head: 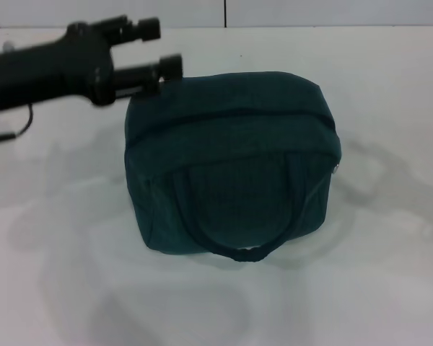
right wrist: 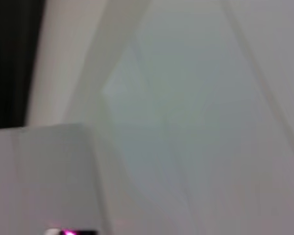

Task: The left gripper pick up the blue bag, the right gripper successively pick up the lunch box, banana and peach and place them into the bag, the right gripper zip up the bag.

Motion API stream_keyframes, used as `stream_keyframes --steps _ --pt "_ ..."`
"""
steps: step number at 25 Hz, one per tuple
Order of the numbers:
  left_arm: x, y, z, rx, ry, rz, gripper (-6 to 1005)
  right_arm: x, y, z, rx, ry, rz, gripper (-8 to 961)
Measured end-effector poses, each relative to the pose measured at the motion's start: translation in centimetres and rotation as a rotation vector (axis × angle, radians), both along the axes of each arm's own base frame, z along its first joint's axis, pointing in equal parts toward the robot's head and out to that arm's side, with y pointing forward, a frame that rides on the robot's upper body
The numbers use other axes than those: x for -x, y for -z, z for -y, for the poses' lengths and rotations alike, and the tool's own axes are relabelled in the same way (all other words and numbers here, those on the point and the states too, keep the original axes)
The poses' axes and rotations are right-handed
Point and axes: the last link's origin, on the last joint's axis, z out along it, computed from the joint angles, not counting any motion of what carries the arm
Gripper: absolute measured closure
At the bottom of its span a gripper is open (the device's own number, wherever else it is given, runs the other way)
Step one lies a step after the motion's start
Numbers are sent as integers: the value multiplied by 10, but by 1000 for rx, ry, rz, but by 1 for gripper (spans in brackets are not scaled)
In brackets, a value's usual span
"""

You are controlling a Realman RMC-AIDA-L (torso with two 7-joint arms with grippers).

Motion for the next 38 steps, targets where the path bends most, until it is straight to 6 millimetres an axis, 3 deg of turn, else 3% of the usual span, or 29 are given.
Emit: stream_keyframes --steps 2,12,16,38 --pt "8 4 10 6 8 35 328 9 2 -9 57 -33 39 98" --pt "24 19 42 21 80 110 147 44 26 -36 180 -173 239 107" --pt "28 24 49 25 95 126 150 54 29 -41 167 -208 293 109" --pt "30 29 50 31 91 128 150 55 39 -41 198 -211 332 112"
